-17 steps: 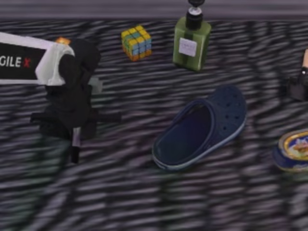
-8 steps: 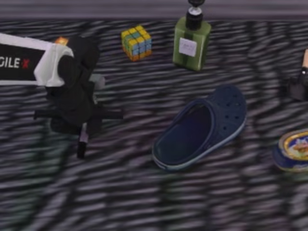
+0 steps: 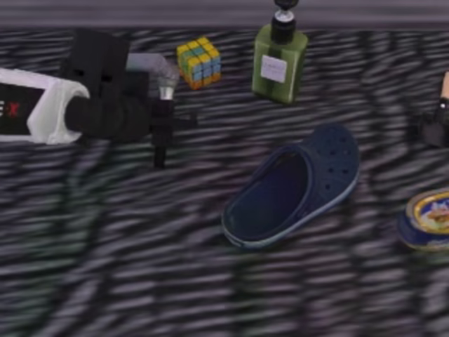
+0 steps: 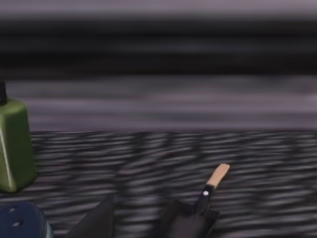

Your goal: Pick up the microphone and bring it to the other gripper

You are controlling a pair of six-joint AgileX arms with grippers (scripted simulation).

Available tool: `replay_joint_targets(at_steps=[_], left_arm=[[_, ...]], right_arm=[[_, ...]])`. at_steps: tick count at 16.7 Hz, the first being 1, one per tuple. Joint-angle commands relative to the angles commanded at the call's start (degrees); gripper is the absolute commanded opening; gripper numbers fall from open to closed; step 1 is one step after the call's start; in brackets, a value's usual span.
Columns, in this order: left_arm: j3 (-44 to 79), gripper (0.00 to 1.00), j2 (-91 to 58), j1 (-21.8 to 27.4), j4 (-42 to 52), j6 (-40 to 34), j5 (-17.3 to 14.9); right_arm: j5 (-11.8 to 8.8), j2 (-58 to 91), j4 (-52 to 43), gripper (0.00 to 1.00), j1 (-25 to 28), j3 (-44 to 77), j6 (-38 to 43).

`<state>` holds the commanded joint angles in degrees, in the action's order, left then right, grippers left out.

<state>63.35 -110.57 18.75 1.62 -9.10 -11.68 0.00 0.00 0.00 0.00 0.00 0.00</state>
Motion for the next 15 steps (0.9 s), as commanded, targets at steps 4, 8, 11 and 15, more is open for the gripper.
replay_joint_targets(at_steps=[4, 8, 11, 15], left_arm=[[-6.1, 0.00, 5.1, -0.8, -22.1, 4.1, -7.5], [-11.4, 0.00, 10.5, -1.6, -39.6, 7.8, -13.9], [-13.7, 0.00, 13.5, -2.0, -46.6, 9.6, -16.9], [-14.3, 0.00, 14.4, -2.1, -48.3, 10.1, -17.6]], right_arm=[[0.0, 0.0, 0.0, 1.00, 0.0, 0.0, 0.0], [0.0, 0.0, 0.0, 1.00, 0.0, 0.0, 0.0], [0.0, 0.0, 0.0, 1.00, 0.0, 0.0, 0.0], [0.0, 0.0, 0.0, 1.00, 0.0, 0.0, 0.0]])
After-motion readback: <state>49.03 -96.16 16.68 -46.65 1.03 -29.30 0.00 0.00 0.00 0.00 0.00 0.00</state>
